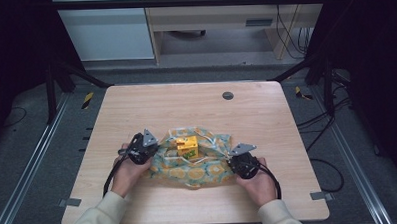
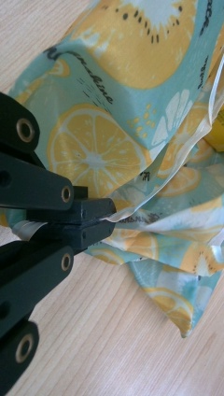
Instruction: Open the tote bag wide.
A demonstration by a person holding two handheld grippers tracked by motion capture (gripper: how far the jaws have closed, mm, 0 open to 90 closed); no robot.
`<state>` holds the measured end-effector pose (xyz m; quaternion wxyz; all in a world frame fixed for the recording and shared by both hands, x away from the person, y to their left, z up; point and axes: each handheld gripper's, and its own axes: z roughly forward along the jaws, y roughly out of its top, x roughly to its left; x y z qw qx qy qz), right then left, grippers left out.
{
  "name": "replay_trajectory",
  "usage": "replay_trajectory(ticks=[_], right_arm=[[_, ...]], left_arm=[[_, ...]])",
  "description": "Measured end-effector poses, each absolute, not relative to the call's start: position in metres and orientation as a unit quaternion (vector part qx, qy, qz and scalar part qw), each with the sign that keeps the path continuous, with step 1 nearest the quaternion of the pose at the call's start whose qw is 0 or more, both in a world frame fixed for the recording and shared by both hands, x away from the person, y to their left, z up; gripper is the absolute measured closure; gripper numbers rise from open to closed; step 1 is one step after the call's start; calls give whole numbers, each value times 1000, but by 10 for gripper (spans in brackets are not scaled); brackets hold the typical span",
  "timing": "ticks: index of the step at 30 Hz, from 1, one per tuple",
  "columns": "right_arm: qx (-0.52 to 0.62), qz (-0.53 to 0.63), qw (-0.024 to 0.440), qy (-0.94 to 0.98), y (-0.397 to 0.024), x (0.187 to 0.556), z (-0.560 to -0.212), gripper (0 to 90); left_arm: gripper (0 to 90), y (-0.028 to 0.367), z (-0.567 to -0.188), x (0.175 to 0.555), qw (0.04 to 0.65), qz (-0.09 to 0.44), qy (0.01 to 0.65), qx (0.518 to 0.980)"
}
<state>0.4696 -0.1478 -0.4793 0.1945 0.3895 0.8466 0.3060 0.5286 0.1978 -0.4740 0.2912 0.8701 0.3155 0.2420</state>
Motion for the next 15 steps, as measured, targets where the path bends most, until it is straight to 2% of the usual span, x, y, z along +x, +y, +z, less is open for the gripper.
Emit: replay_trajectory(ticks=[15], right_arm=[[386,290,189,855,-147,471,-486,900]], left_arm=[[899,199,-483,530,285,228,323,873]])
